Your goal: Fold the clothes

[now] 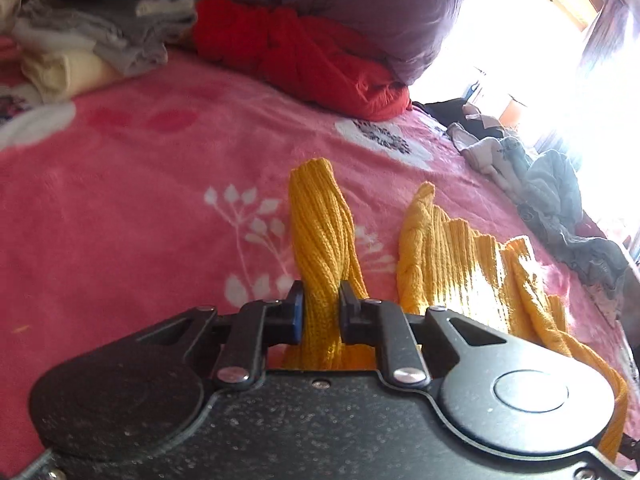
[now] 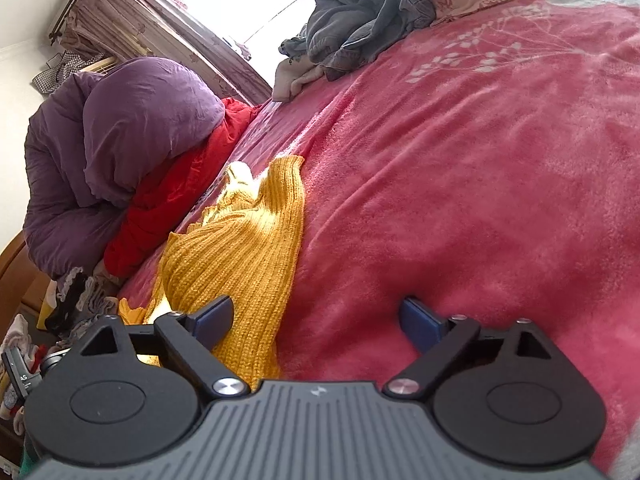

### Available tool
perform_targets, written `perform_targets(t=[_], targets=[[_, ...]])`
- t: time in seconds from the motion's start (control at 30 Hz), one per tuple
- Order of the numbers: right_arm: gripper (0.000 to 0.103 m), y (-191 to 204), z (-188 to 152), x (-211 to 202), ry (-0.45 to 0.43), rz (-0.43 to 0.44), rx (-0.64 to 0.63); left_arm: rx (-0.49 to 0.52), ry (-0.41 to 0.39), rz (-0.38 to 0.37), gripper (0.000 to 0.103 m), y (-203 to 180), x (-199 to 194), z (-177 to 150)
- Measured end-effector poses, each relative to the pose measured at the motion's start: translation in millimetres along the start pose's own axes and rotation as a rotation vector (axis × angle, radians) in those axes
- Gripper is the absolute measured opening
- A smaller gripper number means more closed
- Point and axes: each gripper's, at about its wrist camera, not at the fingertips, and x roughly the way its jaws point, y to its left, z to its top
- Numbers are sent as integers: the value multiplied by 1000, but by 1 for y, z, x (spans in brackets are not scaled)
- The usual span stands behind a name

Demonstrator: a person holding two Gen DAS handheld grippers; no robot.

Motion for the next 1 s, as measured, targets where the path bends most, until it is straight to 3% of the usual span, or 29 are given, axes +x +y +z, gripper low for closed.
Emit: perform_targets(t=[0.17, 0.3, 0.53, 0.67, 0.73, 0.83, 0.93, 1.0], targets=[[91, 1, -1, 0, -7, -6, -12, 101, -128, 94, 14, -6, -24, 4], [90, 2, -3, -2, -9, -5, -21, 132, -183, 183, 15, -1, -41, 4], [88, 0, -4, -6, -11, 4, -25, 74, -129, 244, 15, 28, -49, -3], [88, 0, -5, -6, -14, 4, -20, 15, -98, 257, 18, 51, -49, -5], [88, 0, -5, -7, -16, 2, -19, -26, -93, 274, 28, 64, -49, -4], [88, 1, -6, -7, -18, -1, -18, -155, -101, 281, 29, 91, -52, -1], [88, 1, -6, -7, -20, -3, -19, -322, -118, 238, 29, 118, -58, -1], [88, 2, -6, -7, -20, -4, -22, -380, -104, 222, 29, 127, -56, -2]])
